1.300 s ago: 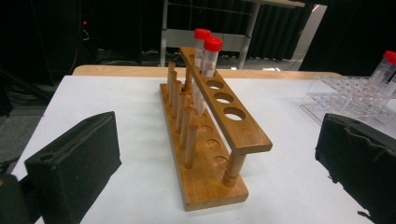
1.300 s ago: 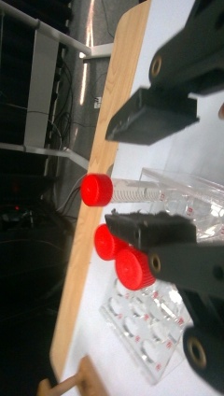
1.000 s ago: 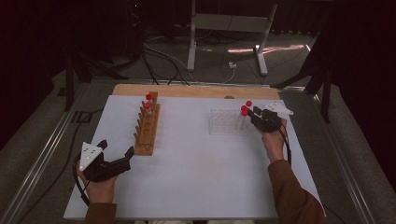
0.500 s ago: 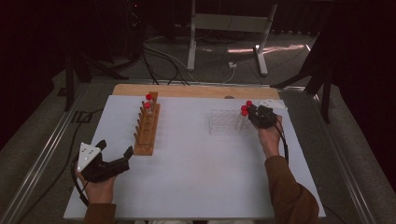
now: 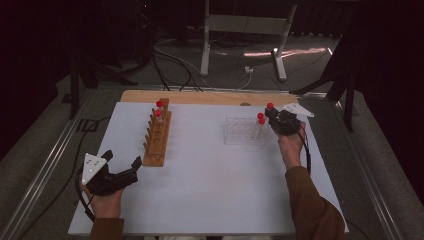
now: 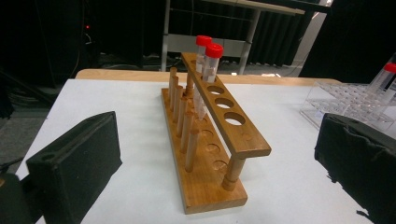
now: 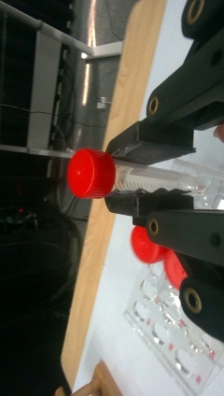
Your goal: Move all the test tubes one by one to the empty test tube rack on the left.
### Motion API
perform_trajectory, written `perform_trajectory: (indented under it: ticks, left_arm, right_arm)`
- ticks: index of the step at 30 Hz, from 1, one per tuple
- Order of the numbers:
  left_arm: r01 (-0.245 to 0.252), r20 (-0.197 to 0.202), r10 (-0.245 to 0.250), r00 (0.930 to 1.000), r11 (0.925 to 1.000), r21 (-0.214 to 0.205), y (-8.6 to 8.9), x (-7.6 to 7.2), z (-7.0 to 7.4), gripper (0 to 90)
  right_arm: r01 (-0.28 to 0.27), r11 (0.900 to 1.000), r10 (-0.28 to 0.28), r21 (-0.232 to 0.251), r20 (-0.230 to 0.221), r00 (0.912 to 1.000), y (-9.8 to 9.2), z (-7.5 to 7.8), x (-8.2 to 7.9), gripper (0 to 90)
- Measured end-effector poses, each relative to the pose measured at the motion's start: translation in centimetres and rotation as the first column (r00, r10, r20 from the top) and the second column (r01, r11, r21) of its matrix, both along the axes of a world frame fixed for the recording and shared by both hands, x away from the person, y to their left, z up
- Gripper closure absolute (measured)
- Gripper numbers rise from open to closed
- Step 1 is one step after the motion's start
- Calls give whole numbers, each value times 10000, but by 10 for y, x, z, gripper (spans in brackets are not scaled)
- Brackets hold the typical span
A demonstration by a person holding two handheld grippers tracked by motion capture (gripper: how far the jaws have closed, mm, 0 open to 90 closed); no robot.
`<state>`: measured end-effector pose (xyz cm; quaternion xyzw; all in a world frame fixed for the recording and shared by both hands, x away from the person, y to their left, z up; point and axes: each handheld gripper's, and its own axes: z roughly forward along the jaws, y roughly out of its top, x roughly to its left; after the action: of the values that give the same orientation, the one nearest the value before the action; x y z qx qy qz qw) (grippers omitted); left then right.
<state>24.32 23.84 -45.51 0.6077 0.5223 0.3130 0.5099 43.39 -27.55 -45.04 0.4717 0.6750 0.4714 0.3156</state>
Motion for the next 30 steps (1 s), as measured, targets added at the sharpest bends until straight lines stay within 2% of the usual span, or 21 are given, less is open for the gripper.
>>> perform_trajectory:
  ticks: [7, 14, 23, 30]
  left_arm:
    - [-23, -120, 23, 9999, 10000, 3, -1, 1, -3, 11]
    - [-49, -163, 50, 9999, 10000, 67, -2, 2, -4, 11]
    - [-37, -205, 41, 9998, 9998, 196, -4, 3, -5, 11]
    - [-168, -178, 170, 9997, 9998, 121, -1, 3, -5, 11]
  right_arm:
    - [43, 9998, -51, 192, 408, 9992, -6, 18, -10, 749]
    - [-218, 9996, 206, 169, 688, 9974, -8, 31, -25, 749]
    - [-561, 9984, 552, 119, 698, 9960, -10, 32, -44, 748]
    - [-878, 9956, 856, 319, 640, 9943, -12, 29, -55, 748]
